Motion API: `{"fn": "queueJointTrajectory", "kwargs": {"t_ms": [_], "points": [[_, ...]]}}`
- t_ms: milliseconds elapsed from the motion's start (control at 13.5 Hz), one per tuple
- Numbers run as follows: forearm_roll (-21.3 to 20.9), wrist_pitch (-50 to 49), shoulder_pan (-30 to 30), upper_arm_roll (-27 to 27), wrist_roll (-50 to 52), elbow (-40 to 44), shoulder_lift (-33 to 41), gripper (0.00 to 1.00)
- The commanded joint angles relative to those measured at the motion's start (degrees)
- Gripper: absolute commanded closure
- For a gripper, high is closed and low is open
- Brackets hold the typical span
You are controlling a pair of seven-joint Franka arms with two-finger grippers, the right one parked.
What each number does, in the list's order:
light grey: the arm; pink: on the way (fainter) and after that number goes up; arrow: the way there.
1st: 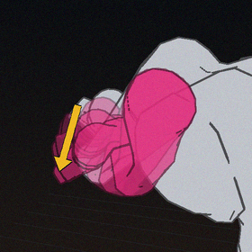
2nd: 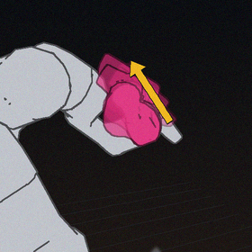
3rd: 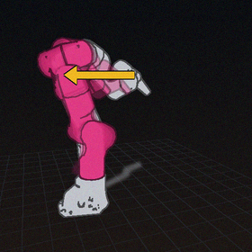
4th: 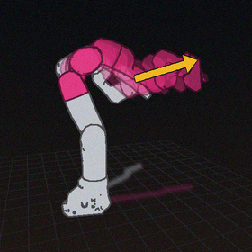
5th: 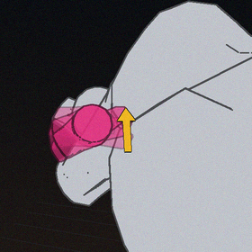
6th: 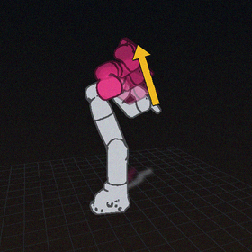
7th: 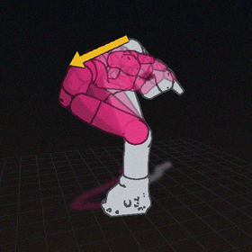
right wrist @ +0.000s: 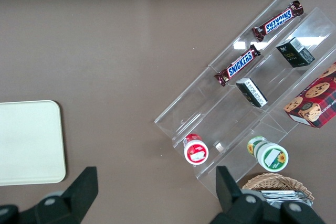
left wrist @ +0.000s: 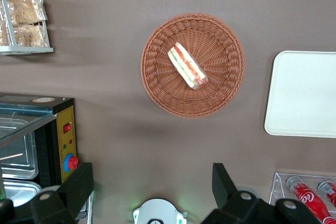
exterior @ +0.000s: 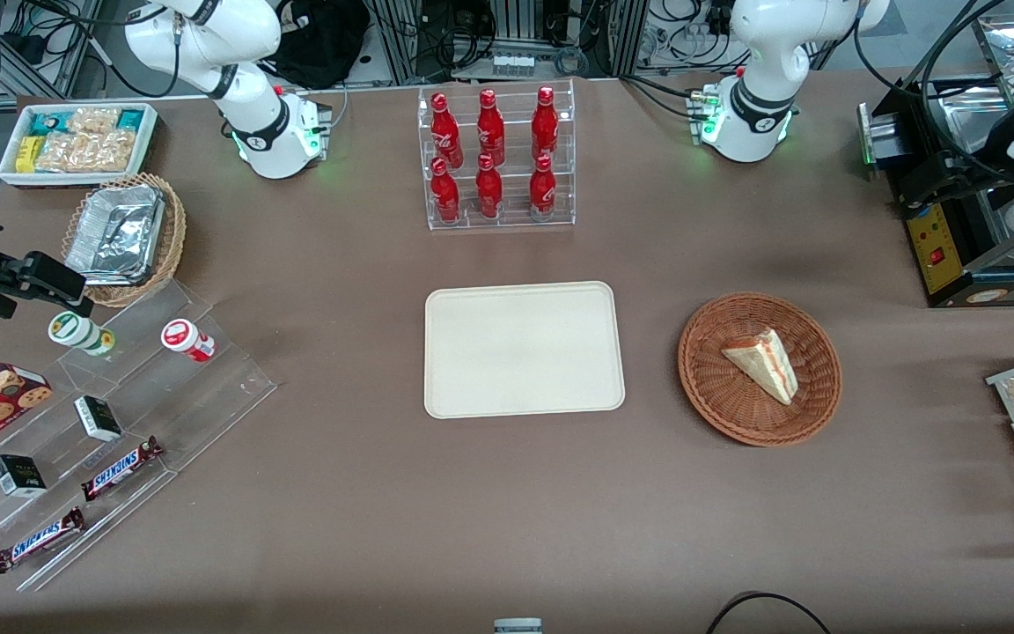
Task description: Place sandwich from basket to tray
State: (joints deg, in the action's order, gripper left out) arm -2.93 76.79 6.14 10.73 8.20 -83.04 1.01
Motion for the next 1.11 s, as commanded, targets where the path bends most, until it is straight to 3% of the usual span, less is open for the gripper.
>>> {"fn": "queueJointTrajectory", "kwargs": {"t_ms": [0, 519, 1037], "points": [[-0.5, -1.4, 0.4, -0.3, -0.7, 0.4, 0.6, 0.00], [-0.4, 3.7, 0.1, -0.3, 4.2, -0.9, -7.4, 0.00], [-0.3, 28.3, 0.1, -0.4, 27.2, -21.0, -7.8, 0.00]]}}
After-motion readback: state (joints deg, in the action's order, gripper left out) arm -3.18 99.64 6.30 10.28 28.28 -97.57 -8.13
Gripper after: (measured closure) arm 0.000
